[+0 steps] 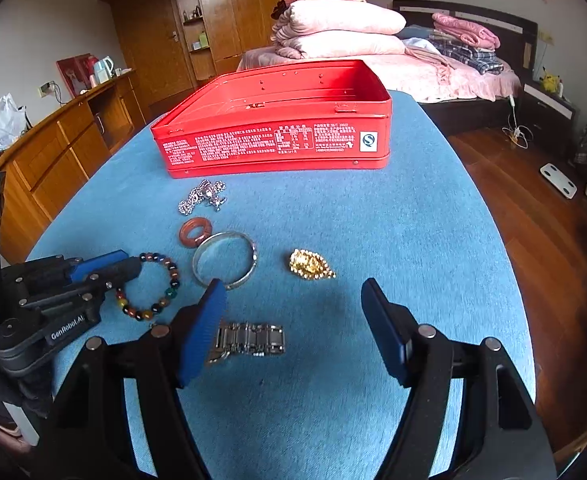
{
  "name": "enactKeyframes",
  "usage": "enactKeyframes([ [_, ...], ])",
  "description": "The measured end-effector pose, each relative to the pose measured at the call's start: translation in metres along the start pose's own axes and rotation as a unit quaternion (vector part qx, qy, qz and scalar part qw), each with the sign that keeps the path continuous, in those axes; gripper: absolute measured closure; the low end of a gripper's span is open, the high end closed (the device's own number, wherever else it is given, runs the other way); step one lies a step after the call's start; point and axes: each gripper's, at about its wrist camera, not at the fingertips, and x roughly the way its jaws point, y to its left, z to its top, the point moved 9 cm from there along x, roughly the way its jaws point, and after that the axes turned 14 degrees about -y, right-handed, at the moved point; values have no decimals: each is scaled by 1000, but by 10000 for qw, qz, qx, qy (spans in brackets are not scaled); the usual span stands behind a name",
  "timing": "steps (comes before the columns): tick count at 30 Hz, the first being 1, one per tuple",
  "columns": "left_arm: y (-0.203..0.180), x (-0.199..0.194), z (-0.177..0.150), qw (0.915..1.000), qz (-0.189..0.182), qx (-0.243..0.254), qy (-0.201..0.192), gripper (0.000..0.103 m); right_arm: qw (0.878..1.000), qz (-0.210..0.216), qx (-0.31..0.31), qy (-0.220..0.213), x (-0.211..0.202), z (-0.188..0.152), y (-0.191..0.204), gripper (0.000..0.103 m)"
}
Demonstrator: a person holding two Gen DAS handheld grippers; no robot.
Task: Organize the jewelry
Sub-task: 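Grasp the multicolour bead bracelet with the left tool while the right tool grasps the gold pendant, then lift the bead bracelet with the left tool while the right tool lifts the gold pendant toward the tin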
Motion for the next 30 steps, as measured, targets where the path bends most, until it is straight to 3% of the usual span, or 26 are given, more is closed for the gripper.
enactKeyframes([
  [3, 12, 2, 3, 9997, 96, -206, -24, 95, 9999, 6, -94, 59, 7, 2, -3, 36],
  [7, 33, 4, 5, 9983, 417, -402, -77, 95, 9998, 73, -73, 144, 17, 3, -8, 46],
  [14, 41, 7, 8, 9975, 618, -310, -131, 94, 9997, 36, -130, 188, 26, 2, -13, 73],
  [18, 40, 6, 8, 9977, 579, -322, -127, 91, 9994, 40, -249, 222, 25, 0, -9, 76],
  [21, 35, 8, 8, 9987, 429, -255, -104, 77, 9994, 35, -253, 253, 27, 0, -9, 74],
  [22, 30, 9, 8, 9993, 316, -197, -91, 62, 9993, 29, -275, 250, 28, 0, -9, 74],
  [23, 25, 10, 8, 9997, 160, -161, -76, 55, 9992, 14, -320, 248, 28, 0, -8, 74],
  [27, 22, 11, 7, 9998, 170, -99, -88, 56, 9987, -81, -461, 207, 28, -1, -6, 76],
  [30, 28, 9, 7, 9994, 265, -198, -124, 73, 9988, -91, -437, 189, 25, -3, -6, 78],
])
